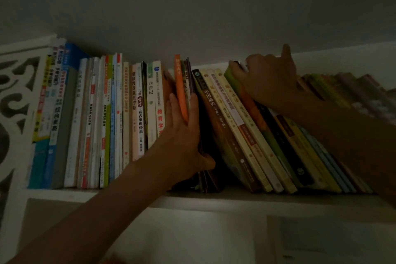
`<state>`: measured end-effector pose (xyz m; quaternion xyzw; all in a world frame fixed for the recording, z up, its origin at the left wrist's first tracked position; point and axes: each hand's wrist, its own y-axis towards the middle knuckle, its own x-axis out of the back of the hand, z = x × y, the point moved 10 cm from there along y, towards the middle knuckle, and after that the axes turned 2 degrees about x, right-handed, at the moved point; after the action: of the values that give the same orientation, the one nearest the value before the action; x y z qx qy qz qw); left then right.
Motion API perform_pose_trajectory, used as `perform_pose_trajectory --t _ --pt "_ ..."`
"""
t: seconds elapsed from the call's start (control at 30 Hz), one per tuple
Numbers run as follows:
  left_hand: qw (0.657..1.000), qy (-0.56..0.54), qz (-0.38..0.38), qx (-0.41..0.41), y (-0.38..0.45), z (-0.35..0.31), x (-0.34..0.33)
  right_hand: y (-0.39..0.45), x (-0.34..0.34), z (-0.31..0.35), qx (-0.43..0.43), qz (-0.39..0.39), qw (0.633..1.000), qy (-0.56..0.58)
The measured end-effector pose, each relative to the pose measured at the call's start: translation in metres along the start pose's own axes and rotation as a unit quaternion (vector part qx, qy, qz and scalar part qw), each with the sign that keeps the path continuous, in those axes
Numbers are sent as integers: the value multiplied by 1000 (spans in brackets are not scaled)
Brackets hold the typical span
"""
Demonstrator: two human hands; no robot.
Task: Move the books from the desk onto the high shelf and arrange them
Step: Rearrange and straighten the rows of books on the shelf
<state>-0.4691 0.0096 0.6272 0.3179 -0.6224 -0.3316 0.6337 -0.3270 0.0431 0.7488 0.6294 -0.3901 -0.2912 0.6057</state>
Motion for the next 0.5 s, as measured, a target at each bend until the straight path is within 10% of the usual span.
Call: perform_pose_trajectory --t 0.13,0.37,0.5 --pt "990 92 -104 7 -12 11 18 -4 -9 28 48 0 999 26" --pt "977 -103 -183 35 -44 22 14 -23 38 68 171 -140 974 54" --pt "977 -95 -179 72 -44 30 6 -49 37 84 151 -12 988 -39"
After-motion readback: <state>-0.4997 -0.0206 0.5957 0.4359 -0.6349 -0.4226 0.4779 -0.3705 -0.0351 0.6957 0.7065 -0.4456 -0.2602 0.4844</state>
